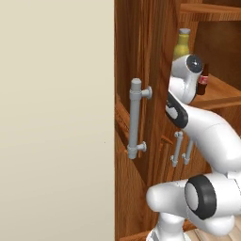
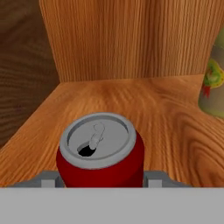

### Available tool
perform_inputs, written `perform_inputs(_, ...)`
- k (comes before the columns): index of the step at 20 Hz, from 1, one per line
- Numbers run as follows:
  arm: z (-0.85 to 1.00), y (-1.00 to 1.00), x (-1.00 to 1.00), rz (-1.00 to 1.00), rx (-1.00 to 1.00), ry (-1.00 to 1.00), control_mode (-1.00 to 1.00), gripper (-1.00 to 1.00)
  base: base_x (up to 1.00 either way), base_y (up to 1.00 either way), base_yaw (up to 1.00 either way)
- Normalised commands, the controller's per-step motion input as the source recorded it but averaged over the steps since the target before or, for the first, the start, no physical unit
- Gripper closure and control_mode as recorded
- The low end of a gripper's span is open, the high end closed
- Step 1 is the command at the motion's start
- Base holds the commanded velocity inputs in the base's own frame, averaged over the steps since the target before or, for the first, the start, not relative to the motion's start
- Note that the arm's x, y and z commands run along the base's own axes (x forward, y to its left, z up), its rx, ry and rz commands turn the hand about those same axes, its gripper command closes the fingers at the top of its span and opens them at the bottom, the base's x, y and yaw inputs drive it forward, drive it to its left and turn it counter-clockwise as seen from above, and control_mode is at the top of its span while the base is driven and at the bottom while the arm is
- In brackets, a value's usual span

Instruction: Pick the juice, can, bottled drink from the counter and place them in the open cabinet.

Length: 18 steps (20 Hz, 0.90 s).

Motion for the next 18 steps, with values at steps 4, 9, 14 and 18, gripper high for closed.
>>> perform_inputs(4,-0.1,0.0,0.0,0.0,0.0,0.0,-1.0,1.0,0.0,0.0,0.0)
perform_inputs(9,-0.3,0.0,0.0,0.0,0.0,0.0,-1.0,1.0,0.0,0.0,0.0)
perform_inputs(14,-0.27,0.0,0.0,0.0,0.0,0.0,-1.0,1.0,0.0,0.0,0.0)
perform_inputs(18,-0.04,0.0,0.0,0.0,0.0,0.0,-1.0,1.0,0.0,0.0,0.0)
